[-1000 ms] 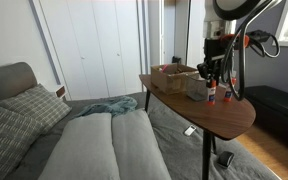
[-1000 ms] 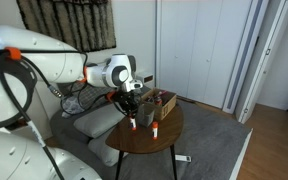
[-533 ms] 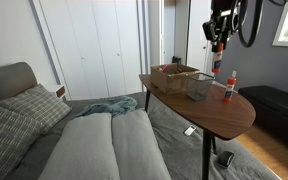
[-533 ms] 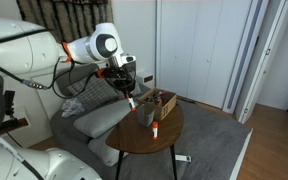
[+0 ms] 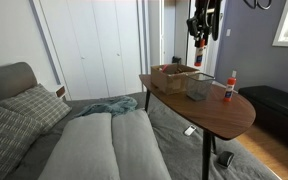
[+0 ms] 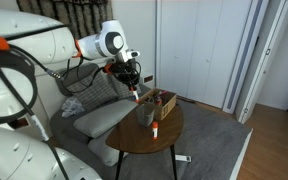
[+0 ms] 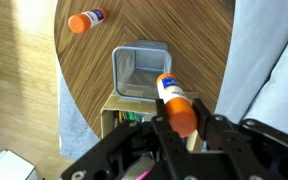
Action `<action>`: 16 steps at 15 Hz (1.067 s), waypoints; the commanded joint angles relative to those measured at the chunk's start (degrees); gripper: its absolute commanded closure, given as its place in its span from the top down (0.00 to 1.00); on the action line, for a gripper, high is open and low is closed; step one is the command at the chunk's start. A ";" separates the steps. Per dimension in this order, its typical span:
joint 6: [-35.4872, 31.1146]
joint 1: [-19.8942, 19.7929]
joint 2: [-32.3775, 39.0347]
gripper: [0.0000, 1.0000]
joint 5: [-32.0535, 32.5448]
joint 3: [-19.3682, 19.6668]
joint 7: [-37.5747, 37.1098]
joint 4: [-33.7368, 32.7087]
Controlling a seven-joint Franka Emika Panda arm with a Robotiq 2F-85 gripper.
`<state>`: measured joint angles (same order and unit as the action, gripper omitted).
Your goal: Pick up the paper glue stick on the left and put in the desktop pen and pencil basket
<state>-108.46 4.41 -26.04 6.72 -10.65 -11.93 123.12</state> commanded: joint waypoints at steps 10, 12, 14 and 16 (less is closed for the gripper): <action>-1.43 -1.88 10.13 0.31 2.76 2.93 -0.07 -4.13; -1.44 -1.88 10.21 0.31 2.76 2.96 -0.07 -4.15; -1.58 -1.92 10.41 0.08 1.71 3.37 0.03 -3.05; -2.31 -1.88 10.47 0.08 0.76 3.77 0.31 -1.54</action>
<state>-110.03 2.14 -15.84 9.11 -7.83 -11.92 119.91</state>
